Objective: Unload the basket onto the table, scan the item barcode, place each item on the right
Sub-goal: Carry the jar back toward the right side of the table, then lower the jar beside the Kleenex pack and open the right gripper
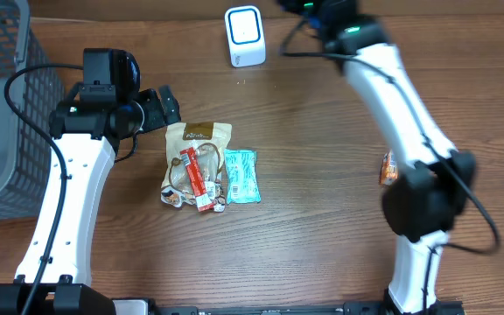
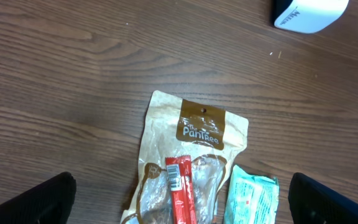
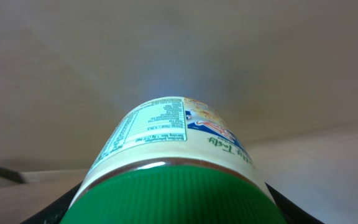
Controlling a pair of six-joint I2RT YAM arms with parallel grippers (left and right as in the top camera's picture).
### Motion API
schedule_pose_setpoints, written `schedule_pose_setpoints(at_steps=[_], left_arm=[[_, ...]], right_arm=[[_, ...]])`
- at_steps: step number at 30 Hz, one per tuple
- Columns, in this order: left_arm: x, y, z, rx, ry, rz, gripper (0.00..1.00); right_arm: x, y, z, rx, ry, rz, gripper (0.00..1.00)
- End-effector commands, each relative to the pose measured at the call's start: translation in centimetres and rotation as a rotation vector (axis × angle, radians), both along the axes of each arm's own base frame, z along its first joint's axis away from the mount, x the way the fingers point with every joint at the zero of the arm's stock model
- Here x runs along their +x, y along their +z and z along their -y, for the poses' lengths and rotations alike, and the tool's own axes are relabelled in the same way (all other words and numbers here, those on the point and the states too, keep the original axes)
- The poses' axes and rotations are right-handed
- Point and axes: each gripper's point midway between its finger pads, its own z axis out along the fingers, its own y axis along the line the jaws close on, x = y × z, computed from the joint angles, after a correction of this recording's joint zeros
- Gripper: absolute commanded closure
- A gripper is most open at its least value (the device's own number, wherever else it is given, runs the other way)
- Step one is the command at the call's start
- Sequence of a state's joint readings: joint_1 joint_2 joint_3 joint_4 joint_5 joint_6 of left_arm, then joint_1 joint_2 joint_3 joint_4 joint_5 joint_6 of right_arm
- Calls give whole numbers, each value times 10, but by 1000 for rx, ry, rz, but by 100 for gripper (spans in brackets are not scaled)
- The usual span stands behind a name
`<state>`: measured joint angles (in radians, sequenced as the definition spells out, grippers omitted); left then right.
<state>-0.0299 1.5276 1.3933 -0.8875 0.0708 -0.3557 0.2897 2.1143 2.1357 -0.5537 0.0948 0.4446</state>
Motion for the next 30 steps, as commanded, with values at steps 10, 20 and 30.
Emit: schedule_pose_setpoints(at_steps=[10, 20, 30], left_arm=[[1, 5, -2, 16, -18, 18, 0], [1, 5, -2, 16, -18, 18, 0], [1, 5, -2, 16, -18, 18, 0]], right_arm=[[-120, -88, 203, -101, -330, -678, 81], [-224, -185, 259, -67, -445, -1138, 73], [-254, -236, 273, -49, -478, -1226, 38]])
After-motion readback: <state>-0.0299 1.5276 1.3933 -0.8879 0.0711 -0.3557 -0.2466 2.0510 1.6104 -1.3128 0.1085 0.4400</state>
